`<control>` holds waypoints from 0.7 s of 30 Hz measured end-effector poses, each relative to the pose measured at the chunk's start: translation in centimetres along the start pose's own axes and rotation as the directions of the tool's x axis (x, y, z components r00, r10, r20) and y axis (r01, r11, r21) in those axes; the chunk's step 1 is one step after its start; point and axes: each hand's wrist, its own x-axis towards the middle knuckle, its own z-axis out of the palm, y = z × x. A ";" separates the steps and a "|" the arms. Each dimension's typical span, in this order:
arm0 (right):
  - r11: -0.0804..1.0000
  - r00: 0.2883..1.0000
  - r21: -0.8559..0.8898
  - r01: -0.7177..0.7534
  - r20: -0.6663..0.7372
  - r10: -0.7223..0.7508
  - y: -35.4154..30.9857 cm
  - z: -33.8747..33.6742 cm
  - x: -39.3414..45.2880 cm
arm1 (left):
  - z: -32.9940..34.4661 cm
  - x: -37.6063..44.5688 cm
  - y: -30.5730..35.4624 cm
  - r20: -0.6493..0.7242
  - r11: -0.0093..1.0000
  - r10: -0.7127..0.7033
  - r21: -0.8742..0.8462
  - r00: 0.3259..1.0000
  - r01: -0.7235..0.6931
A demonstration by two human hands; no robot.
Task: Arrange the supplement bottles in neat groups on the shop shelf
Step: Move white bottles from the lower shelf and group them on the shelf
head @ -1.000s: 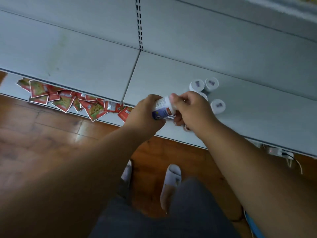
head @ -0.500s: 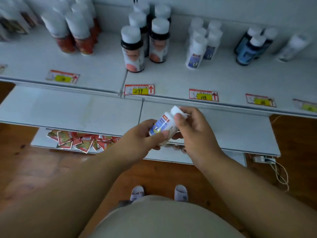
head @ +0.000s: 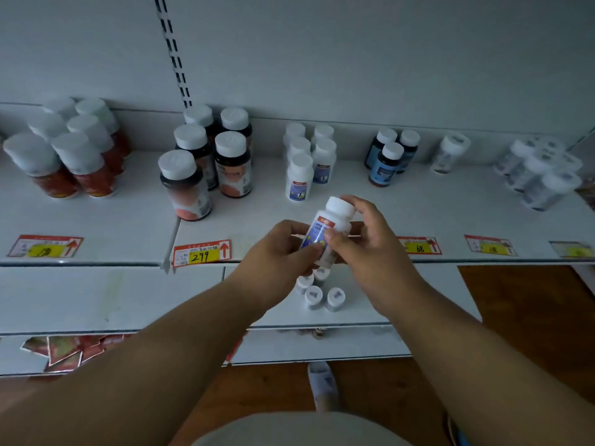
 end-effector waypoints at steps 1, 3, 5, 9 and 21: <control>1.000 1.000 0.005 -0.016 0.020 0.016 0.1 -0.9 1.5 | 0.6 1.2 0.3 -0.021 1.000 0.001 0.003 1.000 -0.001; 0.999 0.997 0.025 -0.037 0.066 0.035 0.4 -2.7 4.5 | 1.7 3.5 1.2 -0.056 1.000 -0.012 0.025 0.998 0.013; 0.997 0.994 0.062 -0.049 0.105 0.042 0.6 -4.3 7.1 | 2.7 5.7 2.0 -0.101 0.995 -0.020 0.092 0.995 0.029; 0.998 0.984 -0.021 0.054 0.170 -0.050 1.1 -6.4 11.2 | 4.3 9.0 2.8 -0.248 0.931 0.080 0.365 0.966 0.016; 0.749 0.880 -0.463 0.474 0.279 -0.384 4.7 -4.3 16.7 | 4.8 11.0 1.1 -0.524 0.898 0.072 0.404 0.849 0.173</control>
